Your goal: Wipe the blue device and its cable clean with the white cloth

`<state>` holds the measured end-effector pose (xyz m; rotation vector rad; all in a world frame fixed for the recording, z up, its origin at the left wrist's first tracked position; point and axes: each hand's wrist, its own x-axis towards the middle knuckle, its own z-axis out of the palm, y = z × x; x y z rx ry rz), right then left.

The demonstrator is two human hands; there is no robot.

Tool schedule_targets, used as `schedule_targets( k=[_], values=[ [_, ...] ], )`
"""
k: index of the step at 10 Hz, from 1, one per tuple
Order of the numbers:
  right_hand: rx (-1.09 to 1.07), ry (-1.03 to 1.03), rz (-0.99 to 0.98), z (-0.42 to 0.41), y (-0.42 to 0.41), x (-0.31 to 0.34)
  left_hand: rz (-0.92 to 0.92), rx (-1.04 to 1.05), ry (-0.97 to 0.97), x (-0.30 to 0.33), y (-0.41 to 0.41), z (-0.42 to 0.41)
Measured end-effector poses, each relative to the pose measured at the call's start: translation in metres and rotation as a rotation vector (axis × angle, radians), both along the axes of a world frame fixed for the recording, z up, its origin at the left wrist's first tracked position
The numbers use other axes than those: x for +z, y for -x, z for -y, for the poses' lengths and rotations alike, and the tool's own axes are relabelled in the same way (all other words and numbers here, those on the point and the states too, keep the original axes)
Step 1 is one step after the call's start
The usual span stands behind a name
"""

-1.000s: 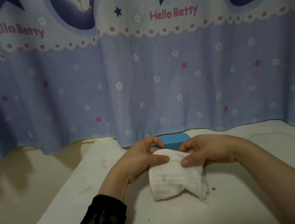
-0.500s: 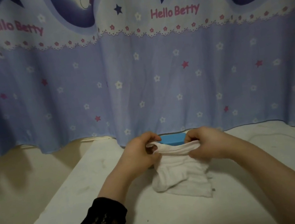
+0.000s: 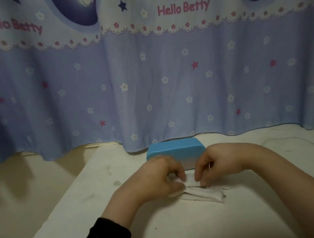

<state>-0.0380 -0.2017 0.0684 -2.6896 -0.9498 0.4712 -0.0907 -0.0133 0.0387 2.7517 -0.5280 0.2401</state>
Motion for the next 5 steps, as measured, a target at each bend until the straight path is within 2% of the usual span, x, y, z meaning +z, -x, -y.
schedule_targets(
  k=[1,3,4,5],
  values=[
    [-0.008,0.091,0.053,-0.009,-0.002,-0.011,-0.052,0.008,-0.096,-0.011,-0.004,0.004],
    [-0.042,-0.024,0.232,-0.018,-0.008,-0.025,0.094,0.106,-0.179,-0.017,-0.014,0.001],
    [-0.023,-0.011,0.29,-0.021,-0.006,-0.029,0.024,0.111,-0.167,-0.014,-0.009,0.0],
    [-0.026,0.007,0.235,-0.016,-0.004,-0.023,0.027,0.16,0.226,0.002,-0.007,-0.004]
  ],
)
